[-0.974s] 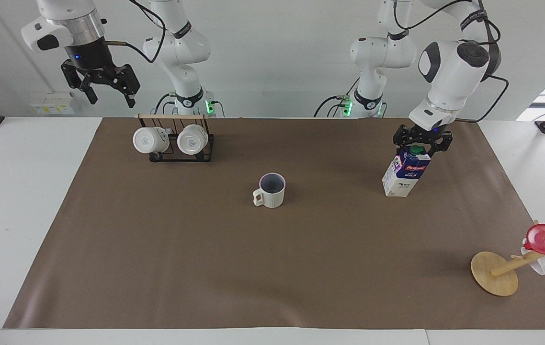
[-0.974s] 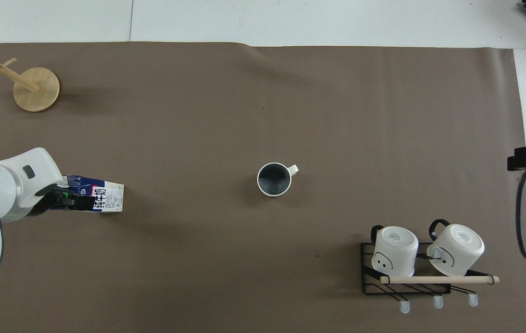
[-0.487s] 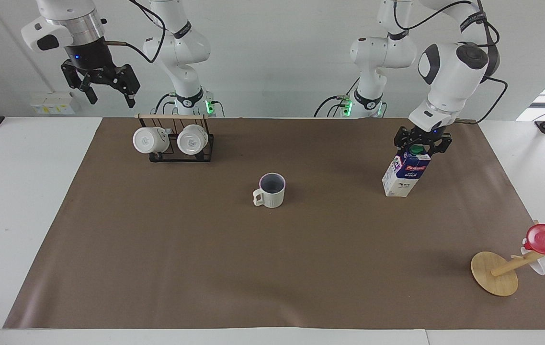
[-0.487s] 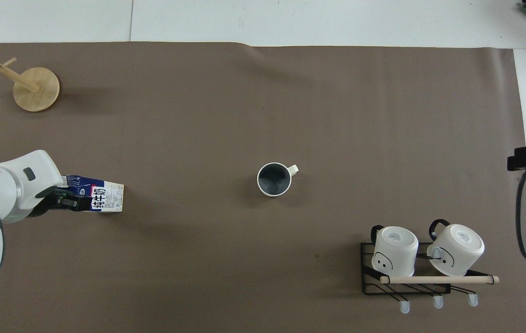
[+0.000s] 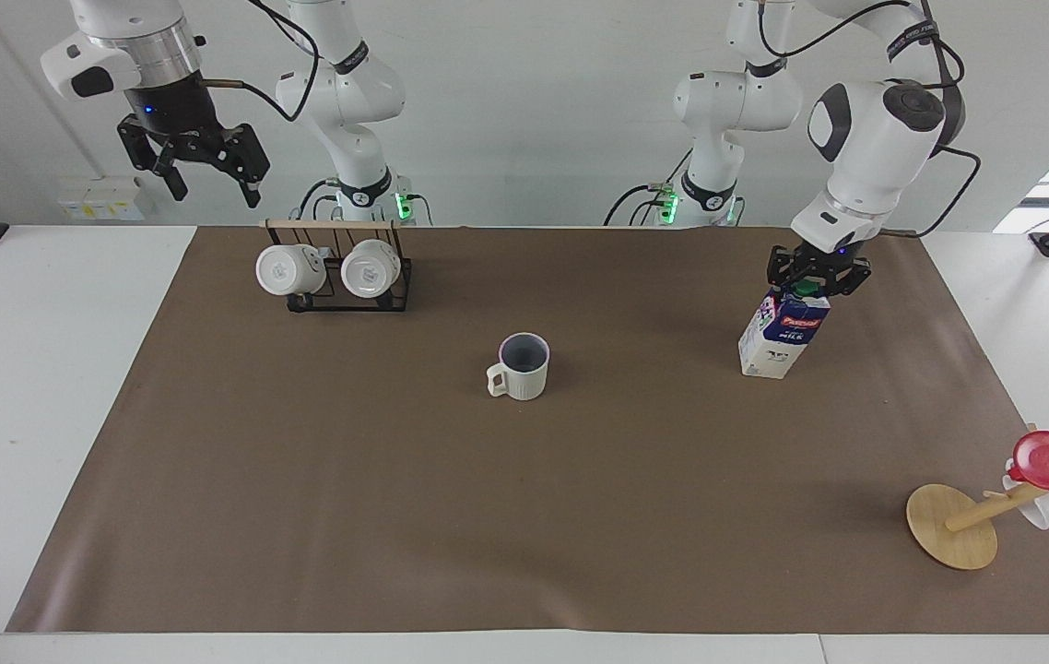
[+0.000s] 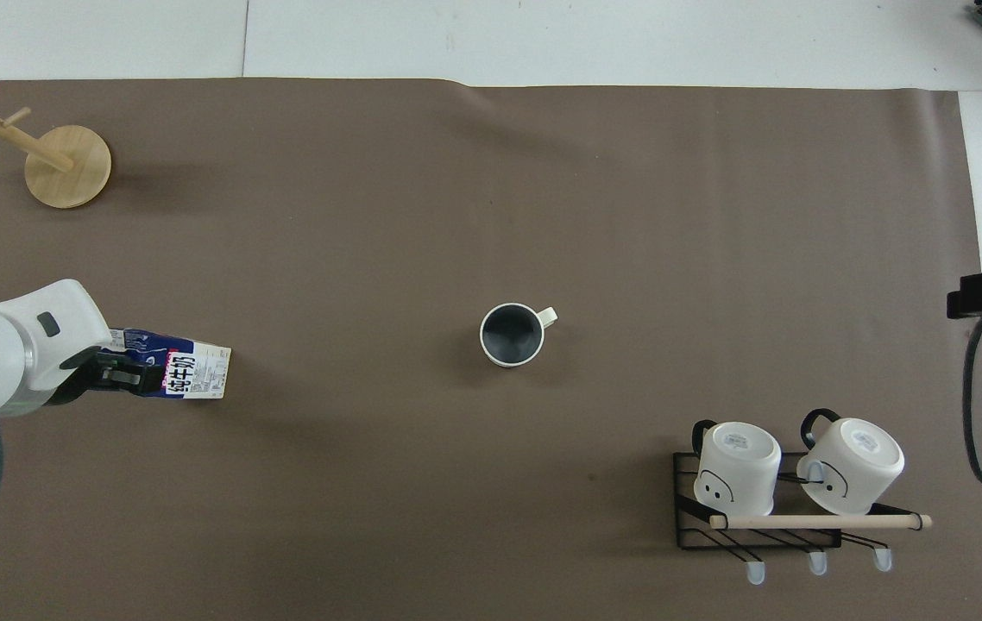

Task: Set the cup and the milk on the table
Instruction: 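Carry the milk carton with the left gripper beside the white mug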

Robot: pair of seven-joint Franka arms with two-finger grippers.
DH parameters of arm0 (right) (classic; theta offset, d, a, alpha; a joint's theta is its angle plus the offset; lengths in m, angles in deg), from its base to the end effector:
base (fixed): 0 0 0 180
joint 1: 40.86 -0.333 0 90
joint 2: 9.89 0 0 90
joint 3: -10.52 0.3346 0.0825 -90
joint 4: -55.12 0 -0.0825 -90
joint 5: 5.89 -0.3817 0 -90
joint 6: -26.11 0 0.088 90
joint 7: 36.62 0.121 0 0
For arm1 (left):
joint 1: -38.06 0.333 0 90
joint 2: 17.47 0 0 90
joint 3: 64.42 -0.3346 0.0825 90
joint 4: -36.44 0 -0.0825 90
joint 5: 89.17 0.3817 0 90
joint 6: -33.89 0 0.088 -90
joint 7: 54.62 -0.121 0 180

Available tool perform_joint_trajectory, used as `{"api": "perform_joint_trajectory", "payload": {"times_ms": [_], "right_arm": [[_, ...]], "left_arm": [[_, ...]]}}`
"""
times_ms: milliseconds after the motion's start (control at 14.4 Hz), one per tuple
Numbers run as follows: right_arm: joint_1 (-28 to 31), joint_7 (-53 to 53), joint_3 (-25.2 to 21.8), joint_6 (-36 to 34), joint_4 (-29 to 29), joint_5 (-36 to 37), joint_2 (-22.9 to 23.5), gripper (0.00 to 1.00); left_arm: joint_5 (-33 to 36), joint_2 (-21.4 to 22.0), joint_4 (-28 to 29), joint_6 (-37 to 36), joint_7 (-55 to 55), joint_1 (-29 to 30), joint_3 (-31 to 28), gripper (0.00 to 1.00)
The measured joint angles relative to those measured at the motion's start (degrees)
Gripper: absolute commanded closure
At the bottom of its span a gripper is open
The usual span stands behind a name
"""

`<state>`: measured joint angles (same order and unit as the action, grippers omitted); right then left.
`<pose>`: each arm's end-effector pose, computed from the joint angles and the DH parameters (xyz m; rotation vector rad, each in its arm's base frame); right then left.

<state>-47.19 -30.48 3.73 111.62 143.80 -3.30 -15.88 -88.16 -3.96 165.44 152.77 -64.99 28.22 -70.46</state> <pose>0.5092 -0.0139 0.6879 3.1049 -0.1857 0.0778 0.4764 -0.0285 0.4716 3.1087 -0.4026 0.0916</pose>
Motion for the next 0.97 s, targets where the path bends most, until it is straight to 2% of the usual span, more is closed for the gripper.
{"api": "perform_joint_trajectory", "payload": {"times_ms": [417,765,974], "right_arm": [[0.0,0.0,0.0,0.0,0.0,0.0,0.0,0.0],[0.0,0.0,0.0,0.0,0.0,0.0,0.0,0.0],[0.0,0.0,0.0,0.0,0.0,0.0,0.0,0.0]], "left_arm": [[0.0,0.0,-3.6,-2.3,3.6,-0.9,0.8,0.42],[-0.1,-1.4,-8.5,-5.7,18.9,-10.1,1.8,0.42],[-1.4,-3.2,-11.0,-6.0,22.8,-12.2,1.8,0.43]]}}
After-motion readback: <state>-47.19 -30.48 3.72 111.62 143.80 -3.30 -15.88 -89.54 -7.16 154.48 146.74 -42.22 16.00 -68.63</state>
